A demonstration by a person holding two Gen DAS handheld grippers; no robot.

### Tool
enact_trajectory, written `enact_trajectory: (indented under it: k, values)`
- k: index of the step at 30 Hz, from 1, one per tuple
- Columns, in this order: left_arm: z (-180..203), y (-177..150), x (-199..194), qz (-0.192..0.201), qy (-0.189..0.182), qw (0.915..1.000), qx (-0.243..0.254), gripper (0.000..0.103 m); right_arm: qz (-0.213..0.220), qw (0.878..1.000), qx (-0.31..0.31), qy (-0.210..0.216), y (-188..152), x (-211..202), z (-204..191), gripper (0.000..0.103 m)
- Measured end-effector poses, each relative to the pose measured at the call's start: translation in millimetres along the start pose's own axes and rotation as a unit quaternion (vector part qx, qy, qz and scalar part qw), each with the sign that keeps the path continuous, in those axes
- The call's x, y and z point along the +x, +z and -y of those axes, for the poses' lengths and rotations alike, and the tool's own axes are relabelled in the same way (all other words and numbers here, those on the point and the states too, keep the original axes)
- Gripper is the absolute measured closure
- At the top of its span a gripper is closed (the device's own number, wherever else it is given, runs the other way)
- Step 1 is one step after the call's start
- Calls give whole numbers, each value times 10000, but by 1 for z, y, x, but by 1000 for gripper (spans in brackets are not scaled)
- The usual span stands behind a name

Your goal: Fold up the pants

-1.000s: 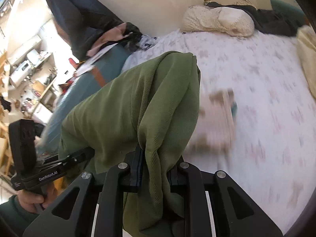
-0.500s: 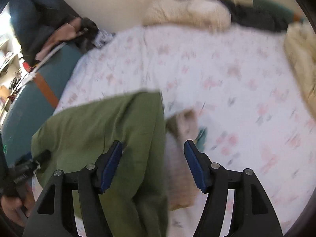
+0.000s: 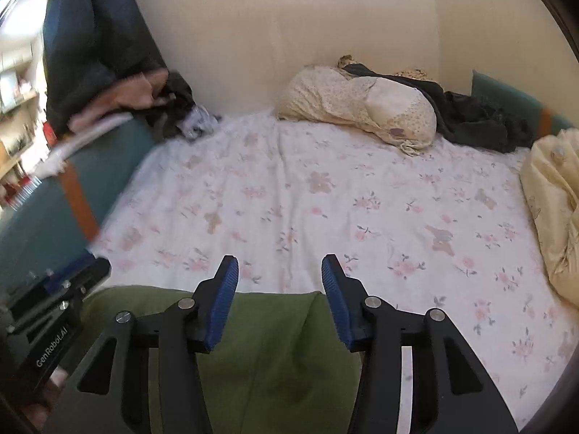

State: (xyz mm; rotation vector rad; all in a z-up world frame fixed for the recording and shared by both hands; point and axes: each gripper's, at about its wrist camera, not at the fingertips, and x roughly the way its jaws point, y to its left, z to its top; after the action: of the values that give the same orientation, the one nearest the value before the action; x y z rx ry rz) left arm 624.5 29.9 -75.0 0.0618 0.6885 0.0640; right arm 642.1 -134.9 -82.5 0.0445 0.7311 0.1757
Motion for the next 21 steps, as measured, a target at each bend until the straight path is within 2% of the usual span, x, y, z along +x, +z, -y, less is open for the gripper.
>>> enact_trajectory:
  k: [1, 2, 3, 4, 5, 6, 8, 12, 13, 15, 18, 19, 21]
  values:
    - [-2, -7, 18, -336, 90, 9994, -52, 86, -117, 9999, -83, -14, -5, 10, -3, 54]
    - [-7, -16, 33, -660, -15, 9976, -194, 86, -347, 9993, -96, 97, -15, 24, -3, 56]
    - [-15, -29, 41, -710, -138, 9964, -443, 86, -479, 9987, -89, 172, -25, 32, 0, 57]
    - [-22, -43, 42, -603, -356, 9956, -620, 86, -568, 9979, -66, 306, -43, 40, 6, 58]
    - [-24, -58, 43, -531, -530, 9951, -643, 86, -441, 9981, 5, 419, -60, 42, 14, 56]
    - [-23, -77, 48, -504, -587, 9953, -587, 86, -333, 9985, 17, 446, -72, 42, 17, 55]
    - [-16, -97, 51, -351, -472, 9972, -472, 85, -320, 9981, 146, 509, -96, 48, 23, 55]
    - [-20, -94, 56, -446, -495, 9953, -709, 85, -306, 9992, 83, 235, -104, 51, 15, 55]
    - [-15, -94, 50, -446, -398, 9966, -566, 85, -267, 9993, 96, 247, -104, 50, 16, 55]
    - [-12, -90, 31, -340, -252, 9984, -385, 84, -151, 9997, -59, 194, -101, 40, 13, 48]
    - [-28, -86, -4, -392, -476, 9957, -696, 81, 45, 9987, 197, 471, -88, 7, 23, 44]
    - [-33, -88, -20, -354, -541, 9951, -743, 77, 145, 9981, 250, 549, -85, -7, 26, 44]
    - [-41, -94, -51, -313, -600, 9946, -782, 55, 422, 9964, 370, 634, -81, -43, 33, 43]
